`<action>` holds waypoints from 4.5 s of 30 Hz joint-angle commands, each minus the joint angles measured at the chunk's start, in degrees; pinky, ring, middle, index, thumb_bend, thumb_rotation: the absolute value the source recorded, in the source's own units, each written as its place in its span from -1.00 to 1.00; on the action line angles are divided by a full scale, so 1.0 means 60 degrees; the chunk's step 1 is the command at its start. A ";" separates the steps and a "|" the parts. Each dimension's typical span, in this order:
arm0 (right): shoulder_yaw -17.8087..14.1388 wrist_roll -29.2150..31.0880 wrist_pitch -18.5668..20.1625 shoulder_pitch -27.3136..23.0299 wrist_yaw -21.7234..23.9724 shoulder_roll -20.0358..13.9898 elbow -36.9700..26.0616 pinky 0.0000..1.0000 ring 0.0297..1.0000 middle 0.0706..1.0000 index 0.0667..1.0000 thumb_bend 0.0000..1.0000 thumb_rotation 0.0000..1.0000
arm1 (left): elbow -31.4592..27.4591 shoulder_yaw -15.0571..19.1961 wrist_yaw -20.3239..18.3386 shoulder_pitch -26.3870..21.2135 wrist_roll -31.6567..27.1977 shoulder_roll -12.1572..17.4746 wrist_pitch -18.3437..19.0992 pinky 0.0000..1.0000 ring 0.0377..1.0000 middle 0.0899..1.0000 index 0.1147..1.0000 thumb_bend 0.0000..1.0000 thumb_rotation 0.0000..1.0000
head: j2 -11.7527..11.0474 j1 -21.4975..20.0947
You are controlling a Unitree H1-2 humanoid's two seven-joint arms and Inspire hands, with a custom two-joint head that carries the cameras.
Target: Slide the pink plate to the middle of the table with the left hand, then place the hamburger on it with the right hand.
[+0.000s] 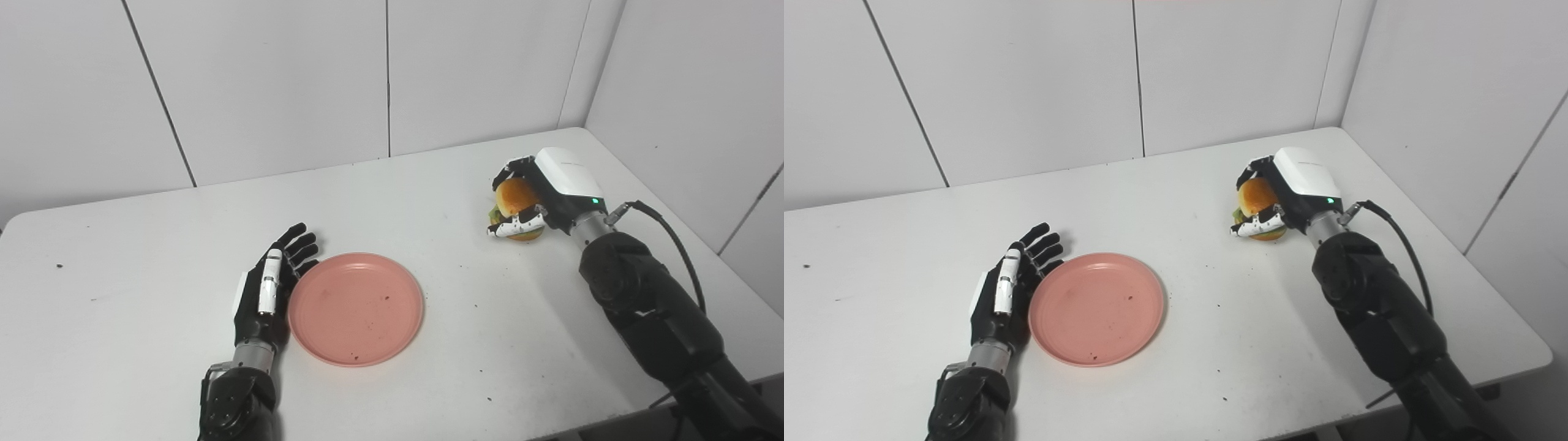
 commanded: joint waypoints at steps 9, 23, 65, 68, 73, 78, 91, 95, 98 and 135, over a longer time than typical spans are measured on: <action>0.0384 0.0121 -0.0315 -0.0835 0.0713 0.0832 -0.0894 -0.61 -0.46 -0.13 -0.10 0.04 -1.00 | 0.0094 -0.0118 0.0134 0.0169 0.0232 -0.0088 0.0081 0.50 0.59 0.53 0.45 -0.56 0.97 | 0.0113 0.0786; 0.1797 0.0290 -0.1349 -0.1004 0.1123 0.1974 -0.0628 -0.56 -0.46 -0.15 -0.09 0.04 -1.00 | 0.0192 -0.0231 0.0408 0.0193 0.0309 -0.0478 -0.0155 0.52 0.59 0.54 0.47 -0.59 1.00 | 0.0292 0.2015; 0.2825 -0.0773 -0.2549 -0.0622 0.1561 0.1971 0.0377 -0.31 -0.16 -0.13 -0.05 0.04 -1.00 | 0.0441 -0.0550 0.0893 0.0033 0.1003 -0.0748 -0.0208 0.51 0.63 0.63 0.57 -0.53 1.00 | 0.0439 0.2985; 0.2738 -0.0775 -0.2440 -0.0555 0.1585 0.2013 0.0223 -0.13 0.04 0.08 -0.07 0.02 -0.83 | 0.0586 -0.0548 0.0892 -0.0012 0.1026 -0.0724 -0.0434 0.52 0.64 0.65 0.60 -0.55 1.00 | 0.0443 0.2970; 0.2578 -0.0649 -0.2097 -0.0517 0.2086 0.1982 -0.0264 0.05 0.22 0.27 -0.08 0.02 -0.70 | 0.0573 -0.0589 0.1034 -0.0002 0.1245 -0.0680 -0.0519 0.53 0.65 0.67 0.62 -0.53 1.00 | 0.0432 0.2847; 0.2267 -0.0484 -0.1859 -0.0428 0.2525 0.1977 -0.0850 0.15 0.32 0.38 0.39 0.38 -0.17 | 0.0735 -0.0395 0.0863 -0.0066 0.0866 -0.0757 -0.0843 0.45 0.54 0.55 0.49 -0.66 1.00 | 0.0420 0.2799; 0.1569 -0.0092 -0.1823 -0.0293 0.2758 0.1972 -0.1272 0.44 0.60 0.64 0.66 0.49 0.04 | 0.1062 -0.0447 0.1040 -0.0152 0.1123 -0.0640 -0.1382 0.45 0.52 0.48 0.42 -0.70 1.00 | 0.0419 0.2716; 0.1341 0.0093 -0.1884 -0.0200 0.2647 0.2000 -0.1275 0.49 0.66 0.70 0.73 0.48 -0.01 | 0.1048 -0.0465 0.1003 -0.0115 0.1098 -0.0619 -0.1399 0.44 0.53 0.48 0.40 -0.67 1.00 | 0.0416 0.2689; 0.1142 0.0373 -0.2058 -0.0103 0.2442 0.2025 -0.1279 0.43 0.64 0.71 0.75 0.45 -0.07 | 0.0889 -0.0450 0.0952 -0.0036 0.1015 -0.0623 -0.1250 0.46 0.55 0.51 0.45 -0.66 1.00 | 0.0389 0.2625; -0.1970 0.6860 -0.1976 0.0992 0.0044 0.4754 0.1608 0.99 1.00 1.00 1.00 0.10 0.68 | 0.0354 -0.0493 0.0518 0.0195 0.0827 0.0187 -0.1403 1.00 1.00 1.00 1.00 -0.48 1.00 | 0.0165 0.2112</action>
